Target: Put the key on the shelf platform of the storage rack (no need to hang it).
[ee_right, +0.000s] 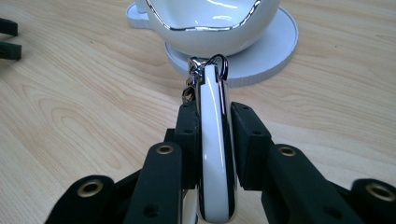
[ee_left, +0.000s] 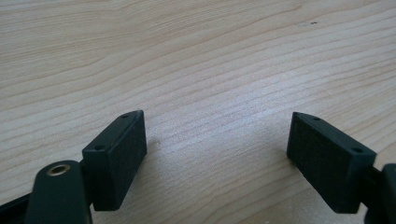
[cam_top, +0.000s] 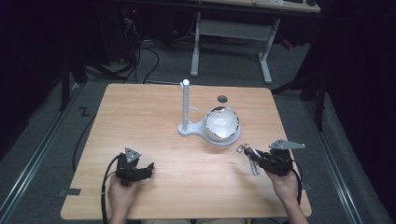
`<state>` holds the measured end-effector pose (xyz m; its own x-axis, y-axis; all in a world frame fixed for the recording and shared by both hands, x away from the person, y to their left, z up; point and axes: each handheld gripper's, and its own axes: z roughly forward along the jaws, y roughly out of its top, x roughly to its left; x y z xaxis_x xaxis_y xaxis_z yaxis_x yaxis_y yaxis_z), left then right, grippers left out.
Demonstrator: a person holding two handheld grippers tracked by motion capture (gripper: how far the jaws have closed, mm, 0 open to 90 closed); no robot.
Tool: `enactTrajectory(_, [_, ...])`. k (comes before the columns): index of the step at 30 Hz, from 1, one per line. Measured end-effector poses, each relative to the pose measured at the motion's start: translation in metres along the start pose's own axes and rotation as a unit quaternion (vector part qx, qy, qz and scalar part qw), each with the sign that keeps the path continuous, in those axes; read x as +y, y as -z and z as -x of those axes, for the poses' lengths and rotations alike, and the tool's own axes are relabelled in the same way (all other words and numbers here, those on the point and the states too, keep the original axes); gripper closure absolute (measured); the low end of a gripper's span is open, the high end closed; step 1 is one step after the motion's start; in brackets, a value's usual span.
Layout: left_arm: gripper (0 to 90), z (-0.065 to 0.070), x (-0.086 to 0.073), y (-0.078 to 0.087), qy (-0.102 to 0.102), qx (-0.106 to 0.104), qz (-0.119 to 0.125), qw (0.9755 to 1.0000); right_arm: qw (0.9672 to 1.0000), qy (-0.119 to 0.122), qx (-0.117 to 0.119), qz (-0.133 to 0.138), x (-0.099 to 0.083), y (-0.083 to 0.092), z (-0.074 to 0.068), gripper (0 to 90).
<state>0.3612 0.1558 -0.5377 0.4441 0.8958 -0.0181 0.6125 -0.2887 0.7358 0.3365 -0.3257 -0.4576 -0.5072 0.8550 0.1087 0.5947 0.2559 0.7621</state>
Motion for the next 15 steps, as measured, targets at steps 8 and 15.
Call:
enactTrajectory(8, [20.2,0.000,0.000,0.000,0.001,0.000,0.000,1.0000,1.0000,0.005,0.007,0.005,0.011,0.001,-0.001,77.5])
enactTrajectory(15, [20.2,0.000,0.000,0.000,0.001,-0.001,0.001,1.0000,0.9998,0.001,0.014,0.011,0.021,0.001,0.001,79.1])
